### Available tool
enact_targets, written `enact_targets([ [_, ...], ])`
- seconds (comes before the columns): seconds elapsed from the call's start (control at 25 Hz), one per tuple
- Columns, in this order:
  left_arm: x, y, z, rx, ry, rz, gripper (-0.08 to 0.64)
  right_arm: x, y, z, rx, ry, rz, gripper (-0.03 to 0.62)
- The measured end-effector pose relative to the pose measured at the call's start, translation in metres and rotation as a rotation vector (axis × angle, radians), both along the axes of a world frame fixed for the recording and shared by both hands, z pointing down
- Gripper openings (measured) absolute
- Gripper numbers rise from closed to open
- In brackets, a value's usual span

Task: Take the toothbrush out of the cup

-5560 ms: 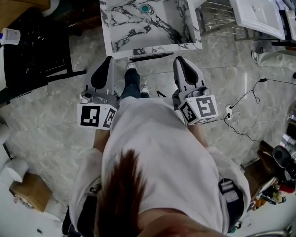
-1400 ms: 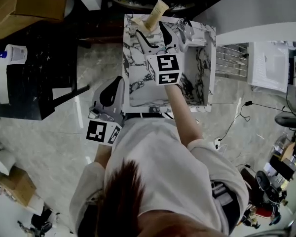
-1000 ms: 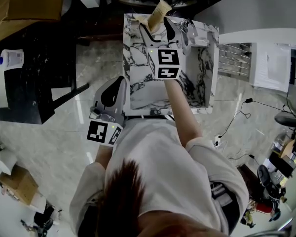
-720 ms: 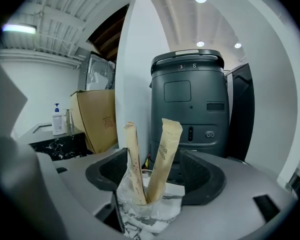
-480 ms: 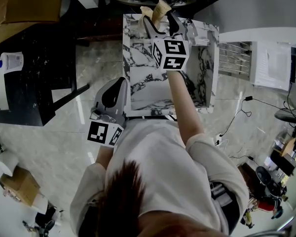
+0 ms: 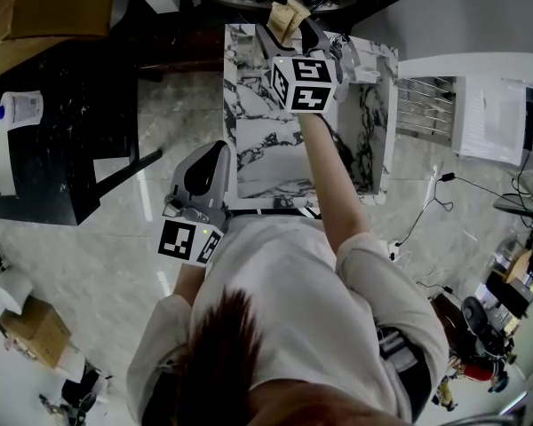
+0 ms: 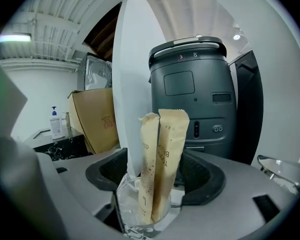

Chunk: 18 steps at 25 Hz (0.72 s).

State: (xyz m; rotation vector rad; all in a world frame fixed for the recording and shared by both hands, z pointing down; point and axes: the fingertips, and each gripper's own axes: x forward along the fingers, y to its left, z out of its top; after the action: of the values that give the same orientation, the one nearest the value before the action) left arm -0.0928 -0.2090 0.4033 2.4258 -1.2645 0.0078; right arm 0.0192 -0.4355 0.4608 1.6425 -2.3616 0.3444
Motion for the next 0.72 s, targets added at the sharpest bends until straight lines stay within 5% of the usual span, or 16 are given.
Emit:
enact_targets([
  [0.44,-0.0015,-0.0002,0.0016,-0.008,0.003,0.0,0.015,0.0039,-0.0084,0.0035,-0.005,-0.02,-0.007,0.277],
  [0.52,-0.0018,0.0002,0.0026,-0.01,0.003,-0.001,0.015,0.0037,-0.0086,0.0023,0.005,-0.02,-0.009,0.169],
  [0.72,-0.0022,0.0025,0.0037,-0.014,0.002,-0.003,0.015,-0.0016,-0.0051,0.0009,0.016,-0.022,-0.031,0.124],
])
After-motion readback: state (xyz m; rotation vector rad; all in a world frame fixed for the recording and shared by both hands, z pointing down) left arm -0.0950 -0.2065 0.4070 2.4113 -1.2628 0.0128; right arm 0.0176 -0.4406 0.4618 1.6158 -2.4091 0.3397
